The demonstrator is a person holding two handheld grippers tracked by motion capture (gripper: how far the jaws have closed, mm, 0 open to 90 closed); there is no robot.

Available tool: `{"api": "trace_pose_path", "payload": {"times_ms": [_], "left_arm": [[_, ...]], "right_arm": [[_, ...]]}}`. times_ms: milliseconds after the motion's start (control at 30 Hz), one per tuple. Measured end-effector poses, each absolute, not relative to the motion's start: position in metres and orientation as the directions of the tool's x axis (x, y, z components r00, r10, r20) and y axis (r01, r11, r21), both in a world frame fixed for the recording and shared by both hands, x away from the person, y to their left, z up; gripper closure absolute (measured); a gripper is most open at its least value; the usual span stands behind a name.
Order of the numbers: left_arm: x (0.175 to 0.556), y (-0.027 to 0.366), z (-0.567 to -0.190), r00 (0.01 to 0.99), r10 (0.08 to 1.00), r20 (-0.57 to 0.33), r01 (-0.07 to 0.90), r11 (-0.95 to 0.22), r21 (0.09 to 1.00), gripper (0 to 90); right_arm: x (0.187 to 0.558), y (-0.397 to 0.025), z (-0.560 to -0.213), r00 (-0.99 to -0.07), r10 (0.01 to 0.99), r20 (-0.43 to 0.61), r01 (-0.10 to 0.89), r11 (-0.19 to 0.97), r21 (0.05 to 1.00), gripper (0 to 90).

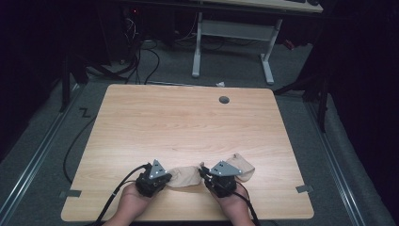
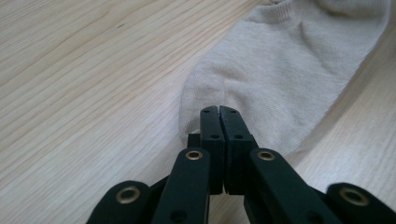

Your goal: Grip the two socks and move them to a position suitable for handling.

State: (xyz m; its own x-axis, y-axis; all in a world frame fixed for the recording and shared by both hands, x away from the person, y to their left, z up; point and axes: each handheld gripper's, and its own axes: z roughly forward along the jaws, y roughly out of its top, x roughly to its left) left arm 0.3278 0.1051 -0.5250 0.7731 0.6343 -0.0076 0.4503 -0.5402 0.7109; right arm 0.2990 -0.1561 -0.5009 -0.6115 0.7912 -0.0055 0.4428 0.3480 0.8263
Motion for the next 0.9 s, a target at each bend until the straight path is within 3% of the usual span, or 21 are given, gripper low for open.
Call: {"api": "trace_pose_path", "payload": {"times_ms": [33, 67, 167, 367, 500, 633, 900], "left_arm": [[0.328, 0.107, -0.525, 0.769, 0.639, -0.009, 0.455, -0.538, 0.709, 88.6], [0.324, 0.105, -0.527, 0.733, 0.675, -0.082, 0.508, -0.464, 0.726, 88.5], [0.327, 0.113, -0.524, 0.747, 0.664, -0.039, 0.489, -0.509, 0.708, 86.7], [0.329, 0.115, -0.515, 0.753, 0.658, -0.015, 0.438, -0.483, 0.758, 77.6], [0.337, 0.111, -0.524, 0.748, 0.664, -0.011, 0.457, -0.503, 0.734, 77.2], [0.337, 0.110, -0.527, 0.748, 0.664, -0.018, 0.464, -0.503, 0.729, 77.2], [0.325, 0.113, -0.525, 0.772, 0.635, -0.031, 0.463, -0.528, 0.711, 76.8]], "right_arm": [[0.298, -0.158, -0.502, -0.607, 0.794, -0.009, 0.448, 0.352, 0.822, 79.7], [0.297, -0.160, -0.503, -0.604, 0.797, -0.010, 0.451, 0.352, 0.820, 79.2], [0.293, -0.168, -0.506, -0.587, 0.810, -0.010, 0.464, 0.346, 0.815, 78.4], [0.298, -0.167, -0.502, -0.586, 0.809, -0.038, 0.442, 0.358, 0.822, 81.7], [0.316, -0.159, -0.509, -0.597, 0.800, -0.061, 0.462, 0.405, 0.789, 88.4], [0.326, -0.155, -0.524, -0.612, 0.788, -0.067, 0.512, 0.459, 0.726, 88.8], [0.305, -0.158, -0.527, -0.633, 0.773, -0.052, 0.517, 0.472, 0.714, 88.5]]}}
